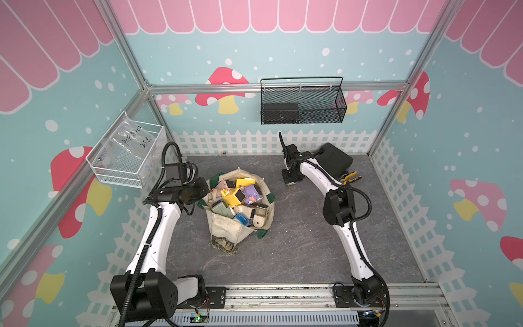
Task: Take out the pencil sharpeners from the tote bags
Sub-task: Place the pencil sharpener at the center of the board.
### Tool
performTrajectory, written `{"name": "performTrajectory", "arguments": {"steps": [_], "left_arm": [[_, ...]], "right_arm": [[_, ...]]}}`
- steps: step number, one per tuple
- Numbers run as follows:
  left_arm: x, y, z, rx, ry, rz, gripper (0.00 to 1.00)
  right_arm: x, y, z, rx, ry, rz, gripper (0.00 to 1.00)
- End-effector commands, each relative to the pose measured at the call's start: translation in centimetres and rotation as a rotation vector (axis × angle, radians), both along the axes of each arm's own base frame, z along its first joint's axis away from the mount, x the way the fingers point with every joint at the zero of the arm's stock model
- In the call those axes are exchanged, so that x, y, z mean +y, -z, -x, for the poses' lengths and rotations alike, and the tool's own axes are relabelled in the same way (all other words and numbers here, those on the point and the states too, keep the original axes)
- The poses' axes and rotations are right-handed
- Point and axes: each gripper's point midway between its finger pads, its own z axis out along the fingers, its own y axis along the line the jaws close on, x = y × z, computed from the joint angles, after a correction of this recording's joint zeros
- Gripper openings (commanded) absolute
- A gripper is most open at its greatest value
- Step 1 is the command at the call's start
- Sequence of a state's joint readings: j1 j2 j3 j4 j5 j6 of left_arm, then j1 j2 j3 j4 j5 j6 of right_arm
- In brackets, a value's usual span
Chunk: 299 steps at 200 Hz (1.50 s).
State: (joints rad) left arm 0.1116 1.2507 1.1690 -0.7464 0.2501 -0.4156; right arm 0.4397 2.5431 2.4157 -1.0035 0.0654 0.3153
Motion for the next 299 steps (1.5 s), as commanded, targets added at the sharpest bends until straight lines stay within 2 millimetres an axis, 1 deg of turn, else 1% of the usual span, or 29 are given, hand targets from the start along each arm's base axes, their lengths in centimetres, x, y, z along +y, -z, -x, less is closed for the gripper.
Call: {"name": "performTrajectory", "arguments": {"steps": [1,40,69,95,114,120,135,140,150,188,219,253,281,299], "left_arm": [[0.7,-2.2,-0.3,-0.077,-0.02,-0.026,0.0],[0.6,-2.3,-0.3,-0.078,-0.02,-0.027,0.0],[0.7,-2.2,-0.3,-0.075,-0.021,-0.028,0.0],[0.6,-2.2,-0.3,-0.073,-0.019,-0.027,0.0],[0.7,-2.1,-0.3,-0.071,-0.022,-0.028,0.0],[0.7,-2.2,-0.3,-0.073,-0.02,-0.029,0.0],[0.7,-2.1,-0.3,-0.07,-0.023,-0.029,0.0],[0.7,-2.1,-0.3,-0.071,-0.021,-0.029,0.0],[0.7,-2.1,-0.3,-0.07,-0.021,-0.029,0.0],[0.6,-2.1,-0.3,-0.068,-0.019,-0.027,0.0],[0.7,-2.1,-0.4,-0.069,-0.02,-0.028,0.0],[0.7,-2.0,-0.3,-0.068,-0.02,-0.026,0.0],[0.7,-2.0,-0.3,-0.067,-0.02,-0.025,0.0],[0.6,-2.1,-0.3,-0.068,-0.019,-0.024,0.0]], "right_arm": [[0.5,0.7,0.3,0.022,-0.005,-0.006,0.19],[0.7,1.4,0.4,0.036,-0.008,-0.006,0.22],[0.7,1.5,0.4,0.036,-0.008,-0.006,0.25],[0.8,1.5,0.4,0.036,-0.009,-0.008,0.39],[1.3,1.2,0.5,0.035,-0.018,-0.027,0.42],[1.4,1.1,0.5,0.033,-0.02,-0.033,0.45],[1.8,0.9,0.5,0.03,-0.028,-0.046,0.48],[1.8,1.0,0.5,0.03,-0.029,-0.046,0.55],[1.8,1.1,0.5,0.032,-0.031,-0.046,0.57],[1.9,1.4,0.6,0.041,-0.033,-0.05,0.58],[1.9,1.2,0.5,0.035,-0.032,-0.053,0.58],[2.3,0.9,0.6,0.034,-0.039,-0.069,0.58],[2.7,1.3,0.9,0.043,-0.042,-0.065,0.56],[2.8,1.9,1.2,0.05,-0.039,-0.057,0.52]]}}
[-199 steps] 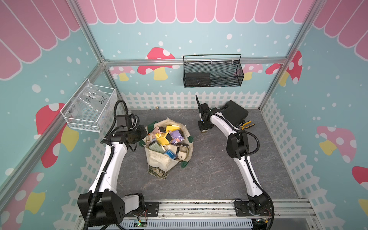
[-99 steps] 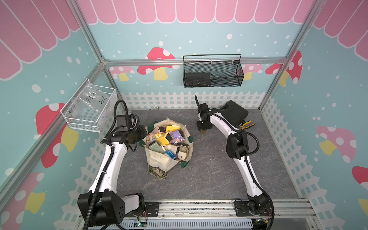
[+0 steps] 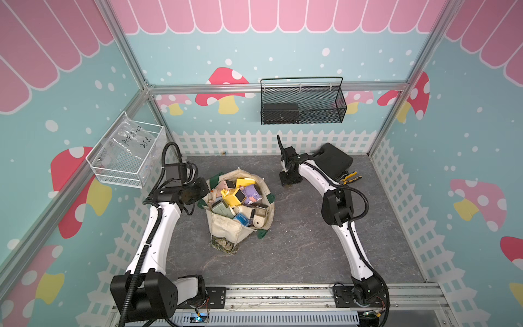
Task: Take out the pencil sharpeners from the tote bags
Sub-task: Place the pencil sharpener at the center of the board.
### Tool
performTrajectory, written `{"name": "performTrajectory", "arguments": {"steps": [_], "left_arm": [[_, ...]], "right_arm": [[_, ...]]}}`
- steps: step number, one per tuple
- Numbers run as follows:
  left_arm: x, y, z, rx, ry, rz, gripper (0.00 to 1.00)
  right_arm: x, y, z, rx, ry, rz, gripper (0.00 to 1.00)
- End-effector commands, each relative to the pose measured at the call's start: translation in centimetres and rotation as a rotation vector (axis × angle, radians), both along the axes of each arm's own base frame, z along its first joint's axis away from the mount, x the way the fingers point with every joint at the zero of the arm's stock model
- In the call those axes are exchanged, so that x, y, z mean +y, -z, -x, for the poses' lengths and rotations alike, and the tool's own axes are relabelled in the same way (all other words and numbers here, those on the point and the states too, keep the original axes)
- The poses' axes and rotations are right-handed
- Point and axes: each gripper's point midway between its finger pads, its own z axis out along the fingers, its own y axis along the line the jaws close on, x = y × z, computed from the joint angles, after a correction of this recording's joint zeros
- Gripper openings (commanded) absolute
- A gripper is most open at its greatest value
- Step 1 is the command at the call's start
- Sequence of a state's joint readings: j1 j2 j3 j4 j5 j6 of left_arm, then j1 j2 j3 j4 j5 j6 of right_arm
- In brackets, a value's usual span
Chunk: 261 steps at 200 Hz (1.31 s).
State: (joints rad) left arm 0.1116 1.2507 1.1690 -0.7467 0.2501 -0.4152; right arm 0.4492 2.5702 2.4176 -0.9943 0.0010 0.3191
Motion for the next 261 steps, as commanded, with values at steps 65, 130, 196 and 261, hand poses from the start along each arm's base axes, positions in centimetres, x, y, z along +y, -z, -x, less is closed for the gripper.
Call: {"name": "performTrajectory", "arguments": {"steps": [65,130,196,261], "left_arm": [[0.5,-2.1,-0.4,-0.07,-0.014,-0.02,0.0],[0.5,-2.1,-0.3,-0.069,-0.016,-0.02,0.0],[0.5,-2.0,-0.3,-0.064,-0.013,-0.021,0.0],[0.5,-1.9,-0.4,-0.063,-0.014,-0.019,0.0]], "right_arm": [[1.7,2.2,2.6,-0.016,0.037,0.007,0.44],[2.6,3.9,3.5,-0.065,0.205,-0.097,0.39],[3.6,4.0,2.5,-0.104,0.26,-0.117,0.43],[3.8,4.4,2.8,-0.123,0.247,-0.061,0.49]]}}
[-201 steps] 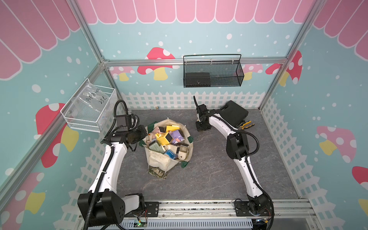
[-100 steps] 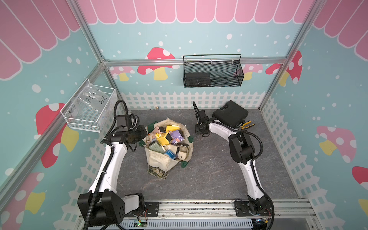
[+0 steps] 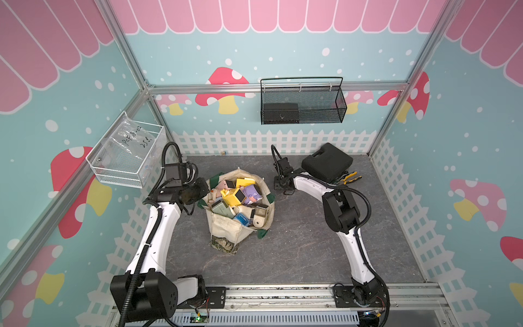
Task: Take out the pencil sharpeners from the tote bags
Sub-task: Place the pencil sharpener at the center of the board.
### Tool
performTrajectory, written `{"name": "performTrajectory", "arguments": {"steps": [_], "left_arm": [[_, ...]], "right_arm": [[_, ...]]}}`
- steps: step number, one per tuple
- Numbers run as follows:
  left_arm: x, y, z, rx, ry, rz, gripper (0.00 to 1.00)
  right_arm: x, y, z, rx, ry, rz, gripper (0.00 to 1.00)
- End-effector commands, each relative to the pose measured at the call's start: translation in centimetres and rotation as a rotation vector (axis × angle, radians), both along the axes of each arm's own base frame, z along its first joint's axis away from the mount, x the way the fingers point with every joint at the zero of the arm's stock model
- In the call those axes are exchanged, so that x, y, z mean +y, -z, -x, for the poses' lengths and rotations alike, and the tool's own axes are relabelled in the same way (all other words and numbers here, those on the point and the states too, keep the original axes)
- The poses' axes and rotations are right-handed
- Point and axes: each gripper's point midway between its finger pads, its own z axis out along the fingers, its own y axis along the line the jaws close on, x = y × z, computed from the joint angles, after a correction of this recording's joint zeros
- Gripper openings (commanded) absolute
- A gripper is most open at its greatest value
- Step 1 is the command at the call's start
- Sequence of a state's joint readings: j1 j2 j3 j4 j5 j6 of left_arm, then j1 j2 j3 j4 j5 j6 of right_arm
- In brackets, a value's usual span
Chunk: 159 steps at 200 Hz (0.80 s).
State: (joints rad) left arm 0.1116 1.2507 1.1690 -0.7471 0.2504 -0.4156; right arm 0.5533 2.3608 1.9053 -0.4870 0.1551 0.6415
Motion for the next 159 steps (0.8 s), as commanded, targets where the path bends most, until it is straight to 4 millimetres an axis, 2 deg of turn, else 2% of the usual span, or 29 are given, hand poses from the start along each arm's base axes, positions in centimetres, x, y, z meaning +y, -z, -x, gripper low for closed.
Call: {"name": "performTrajectory", "arguments": {"steps": [1,67,129,159], "left_arm": [[0.5,-1.9,-0.4,-0.063,-0.014,-0.021,0.0],[0.5,-1.8,-0.4,-0.061,-0.015,-0.02,0.0],[0.5,-1.7,-0.4,-0.057,-0.014,-0.019,0.0],[0.5,-1.7,-0.5,-0.056,-0.013,-0.019,0.0]], "right_arm": [[0.5,3.5,1.7,0.081,-0.006,0.042,0.49],[-1.6,3.4,1.8,0.053,0.033,0.161,0.49],[-3.9,2.7,1.8,0.044,0.066,0.113,0.49],[-4.0,2.7,1.9,0.044,0.041,0.119,0.49]]}}
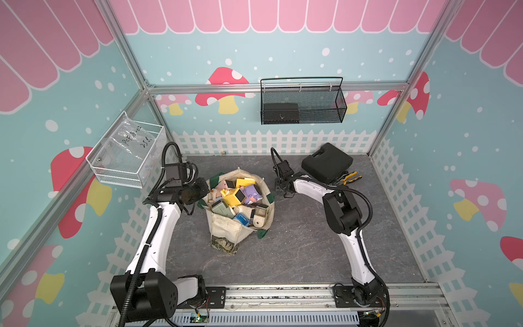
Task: Take out the pencil sharpeners from the tote bags
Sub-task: Place the pencil sharpener at the center of the board.
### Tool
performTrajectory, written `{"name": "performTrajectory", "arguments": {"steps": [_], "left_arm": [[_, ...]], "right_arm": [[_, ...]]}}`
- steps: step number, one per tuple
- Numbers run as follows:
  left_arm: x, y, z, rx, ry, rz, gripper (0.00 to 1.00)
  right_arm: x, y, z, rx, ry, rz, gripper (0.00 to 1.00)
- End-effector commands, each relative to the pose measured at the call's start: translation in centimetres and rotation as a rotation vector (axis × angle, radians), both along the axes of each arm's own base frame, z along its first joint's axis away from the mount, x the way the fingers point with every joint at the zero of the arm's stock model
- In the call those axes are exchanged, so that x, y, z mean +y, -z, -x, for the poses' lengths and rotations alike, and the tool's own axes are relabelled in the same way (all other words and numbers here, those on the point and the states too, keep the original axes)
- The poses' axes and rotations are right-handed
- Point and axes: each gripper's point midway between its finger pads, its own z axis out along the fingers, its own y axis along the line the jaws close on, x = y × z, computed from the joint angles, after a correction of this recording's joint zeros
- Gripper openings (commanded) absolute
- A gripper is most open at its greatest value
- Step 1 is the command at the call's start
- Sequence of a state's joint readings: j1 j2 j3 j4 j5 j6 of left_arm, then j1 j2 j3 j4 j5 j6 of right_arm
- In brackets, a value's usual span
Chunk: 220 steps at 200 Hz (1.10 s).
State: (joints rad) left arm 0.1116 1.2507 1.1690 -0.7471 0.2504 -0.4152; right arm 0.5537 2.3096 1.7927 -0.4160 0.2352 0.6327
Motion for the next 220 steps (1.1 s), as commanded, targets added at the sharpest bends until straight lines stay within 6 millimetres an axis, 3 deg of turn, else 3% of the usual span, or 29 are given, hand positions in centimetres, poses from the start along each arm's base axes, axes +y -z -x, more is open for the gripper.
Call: {"name": "performTrajectory", "arguments": {"steps": [1,44,80,144,151,163,187,220], "left_arm": [[0.5,-1.7,-0.5,-0.056,-0.013,-0.018,0.0],[0.5,-1.5,-0.5,-0.05,-0.011,-0.016,0.0],[0.4,-1.5,-0.5,-0.049,-0.01,-0.013,0.0],[0.4,-1.5,-0.5,-0.047,-0.01,-0.015,0.0],[0.5,-1.4,-0.5,-0.047,-0.01,-0.015,0.0],[0.5,-1.4,-0.5,-0.045,-0.011,-0.015,0.0],[0.5,-1.4,-0.5,-0.045,-0.012,-0.016,0.0],[0.4,-1.5,-0.5,-0.047,-0.009,-0.016,0.0]], "right_arm": [[-2.2,2.5,1.5,0.09,0.01,0.06,0.49],[-1.8,3.2,1.7,0.114,-0.015,0.054,0.51],[-1.7,3.2,1.6,0.118,-0.039,0.084,0.61],[-0.7,2.4,1.5,0.106,-0.089,0.081,0.7],[-0.3,2.1,1.6,0.105,-0.113,0.077,0.74],[0.2,1.6,1.9,0.1,-0.141,0.075,0.9],[0.6,-0.2,3.1,0.076,-0.189,0.097,0.92],[-0.2,-2.5,5.5,0.055,-0.22,0.078,0.92]]}}
